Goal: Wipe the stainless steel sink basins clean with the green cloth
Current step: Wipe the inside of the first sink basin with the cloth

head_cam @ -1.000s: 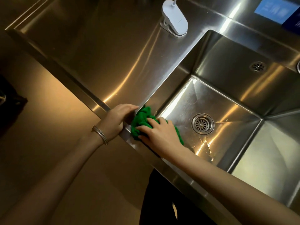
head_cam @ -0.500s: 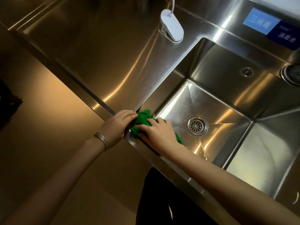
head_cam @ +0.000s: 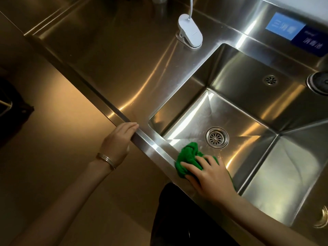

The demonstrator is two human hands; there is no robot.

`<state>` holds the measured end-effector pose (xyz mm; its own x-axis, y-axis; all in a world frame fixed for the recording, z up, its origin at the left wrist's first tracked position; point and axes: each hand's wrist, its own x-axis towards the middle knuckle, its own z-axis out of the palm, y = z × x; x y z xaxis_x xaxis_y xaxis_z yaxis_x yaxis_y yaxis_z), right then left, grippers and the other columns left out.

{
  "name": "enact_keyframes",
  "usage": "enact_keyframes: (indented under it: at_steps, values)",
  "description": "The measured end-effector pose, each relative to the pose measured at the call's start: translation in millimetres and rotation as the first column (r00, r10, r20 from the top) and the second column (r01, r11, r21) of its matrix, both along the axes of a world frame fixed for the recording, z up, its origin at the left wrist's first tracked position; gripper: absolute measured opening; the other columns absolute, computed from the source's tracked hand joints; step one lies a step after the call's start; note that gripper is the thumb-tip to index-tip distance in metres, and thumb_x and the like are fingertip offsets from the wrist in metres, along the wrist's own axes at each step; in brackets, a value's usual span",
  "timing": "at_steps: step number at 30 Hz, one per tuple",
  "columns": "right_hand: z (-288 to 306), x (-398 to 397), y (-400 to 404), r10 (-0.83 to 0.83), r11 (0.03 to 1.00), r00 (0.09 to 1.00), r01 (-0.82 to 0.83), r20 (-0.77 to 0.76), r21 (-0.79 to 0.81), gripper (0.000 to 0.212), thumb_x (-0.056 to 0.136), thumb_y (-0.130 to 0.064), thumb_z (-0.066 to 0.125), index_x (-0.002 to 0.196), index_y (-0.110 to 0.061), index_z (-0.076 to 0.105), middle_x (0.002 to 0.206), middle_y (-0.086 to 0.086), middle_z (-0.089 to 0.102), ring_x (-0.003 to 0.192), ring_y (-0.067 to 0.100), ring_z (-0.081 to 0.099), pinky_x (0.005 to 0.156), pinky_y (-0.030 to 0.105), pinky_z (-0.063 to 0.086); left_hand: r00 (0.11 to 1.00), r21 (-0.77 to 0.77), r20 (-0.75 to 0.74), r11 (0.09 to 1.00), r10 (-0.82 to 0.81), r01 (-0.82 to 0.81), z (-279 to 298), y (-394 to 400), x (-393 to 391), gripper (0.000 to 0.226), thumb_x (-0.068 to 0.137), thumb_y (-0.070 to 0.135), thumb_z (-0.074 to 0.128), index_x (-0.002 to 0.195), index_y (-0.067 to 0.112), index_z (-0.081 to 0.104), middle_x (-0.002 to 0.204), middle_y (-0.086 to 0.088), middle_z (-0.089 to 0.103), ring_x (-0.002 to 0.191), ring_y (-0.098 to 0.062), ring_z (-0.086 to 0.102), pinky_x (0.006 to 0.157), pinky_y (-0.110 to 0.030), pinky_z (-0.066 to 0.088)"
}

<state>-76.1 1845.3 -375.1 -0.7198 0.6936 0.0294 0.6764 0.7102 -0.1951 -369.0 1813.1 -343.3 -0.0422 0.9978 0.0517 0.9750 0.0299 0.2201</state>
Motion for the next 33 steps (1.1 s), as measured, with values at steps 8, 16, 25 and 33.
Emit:
enact_keyframes:
  at_steps: [8,16,25,33]
  values:
    - [-0.1,-62.9,24.4,0.001,1.0,1.0,-0.001,0.008,-0.004,0.028,0.075,-0.049,0.064,0.099,-0.037,0.069,0.08,0.001,0.067,0.072,0.028,0.062,0.062,0.035,0.044,0.997,-0.051,0.033,0.996,-0.075,0.077,-9.5,-21.5,8.7,0.063,0.053,-0.023,0.065,0.113,-0.001,0.064,0.113,-0.015,0.065,0.109,-0.023,0.055,0.087,-0.034,0.049]
    - [1.0,-55.7,23.0,0.023,0.998,0.999,-0.025,-0.042,-0.052,0.035,0.082,-0.051,0.045,0.106,-0.036,0.066,0.089,0.001,0.067,0.079,0.028,0.061,0.064,0.035,0.045,0.977,-0.046,0.024,0.976,-0.212,0.213,-8.4,11.0,45.7,0.043,0.08,0.014,0.038,0.108,-0.001,0.065,0.109,-0.015,0.066,0.101,-0.029,0.064,0.088,-0.036,0.05]
    - [12.1,128.9,-42.0,0.023,0.984,0.996,-0.008,0.081,-0.176,0.036,0.085,-0.049,0.043,0.12,-0.041,0.05,0.104,0.004,0.068,0.094,0.023,0.065,0.071,0.034,0.051,0.91,-0.239,-0.052,0.89,-0.41,0.387,-28.2,43.5,58.8,0.048,0.09,0.037,0.035,0.11,0.007,0.066,0.105,-0.01,0.069,0.1,-0.025,0.065,0.088,-0.036,0.05]
    - [17.9,137.1,10.8,-0.059,0.789,0.998,0.031,-0.025,-0.613,0.045,0.086,-0.07,0.031,0.12,-0.048,0.052,0.109,-0.011,0.064,0.093,0.002,0.056,0.079,0.027,0.05,0.857,-0.288,-0.046,0.828,-0.514,0.481,-35.9,64.5,81.1,0.075,0.097,0.05,0.009,0.098,0.009,0.071,0.089,-0.006,0.071,0.082,-0.023,0.068,0.074,-0.03,0.054]
